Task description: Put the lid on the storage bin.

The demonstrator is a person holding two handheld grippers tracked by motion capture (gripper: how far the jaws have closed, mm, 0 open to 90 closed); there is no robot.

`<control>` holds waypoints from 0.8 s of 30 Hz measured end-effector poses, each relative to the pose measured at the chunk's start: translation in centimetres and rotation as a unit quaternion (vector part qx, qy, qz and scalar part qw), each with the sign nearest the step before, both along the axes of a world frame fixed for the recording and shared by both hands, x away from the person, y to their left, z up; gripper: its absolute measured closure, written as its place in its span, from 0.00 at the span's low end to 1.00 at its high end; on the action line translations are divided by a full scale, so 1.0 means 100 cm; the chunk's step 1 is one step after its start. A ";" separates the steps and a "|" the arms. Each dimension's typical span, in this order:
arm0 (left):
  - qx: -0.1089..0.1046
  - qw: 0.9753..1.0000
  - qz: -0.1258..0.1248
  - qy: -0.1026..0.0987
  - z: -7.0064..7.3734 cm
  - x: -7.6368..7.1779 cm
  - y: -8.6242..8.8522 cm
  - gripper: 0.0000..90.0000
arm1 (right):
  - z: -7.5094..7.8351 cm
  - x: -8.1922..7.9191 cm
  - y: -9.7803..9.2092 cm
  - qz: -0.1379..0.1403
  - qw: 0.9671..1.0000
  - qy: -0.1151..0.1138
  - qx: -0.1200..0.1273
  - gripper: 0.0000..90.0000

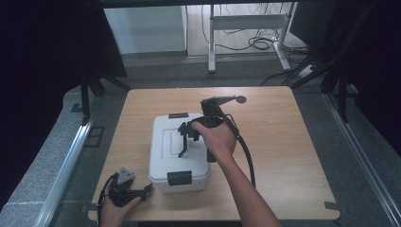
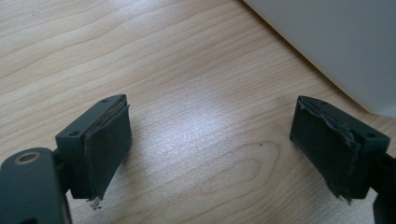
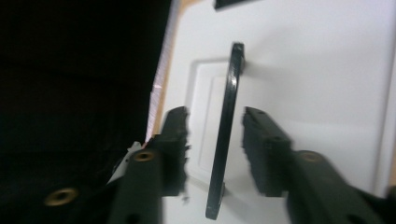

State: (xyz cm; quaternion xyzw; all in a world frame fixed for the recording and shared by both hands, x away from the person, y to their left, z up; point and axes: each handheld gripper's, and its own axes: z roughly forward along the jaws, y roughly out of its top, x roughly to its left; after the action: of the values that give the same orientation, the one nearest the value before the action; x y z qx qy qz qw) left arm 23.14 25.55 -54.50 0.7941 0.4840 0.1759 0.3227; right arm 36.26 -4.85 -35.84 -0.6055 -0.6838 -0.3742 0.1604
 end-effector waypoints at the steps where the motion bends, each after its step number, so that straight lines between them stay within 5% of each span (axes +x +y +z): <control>1: 0.000 1.000 0.000 0.000 0.000 0.000 0.000 0.14 | 0.001 -0.002 -0.003 0.003 1.000 -0.010 0.005 0.60; 8: 0.001 1.000 0.000 0.000 0.000 0.000 0.000 0.14 | 0.000 -0.015 -0.028 0.017 0.997 -0.067 0.028 0.46; 14: 0.000 1.000 0.000 0.000 0.000 0.000 0.000 0.14 | -0.007 -0.026 -0.057 0.016 0.991 -0.127 0.029 0.40; 24: -0.001 1.000 0.001 -0.001 0.000 0.000 0.000 0.14 | -0.030 -0.048 -0.118 -0.001 0.982 -0.184 0.035 0.36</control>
State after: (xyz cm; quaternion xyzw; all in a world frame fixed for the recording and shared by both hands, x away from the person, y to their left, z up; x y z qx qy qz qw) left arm 23.13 25.55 -54.51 0.7934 0.4844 0.1762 0.3237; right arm 31.42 -16.64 -38.85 -0.5210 -0.6877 -0.5029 0.0528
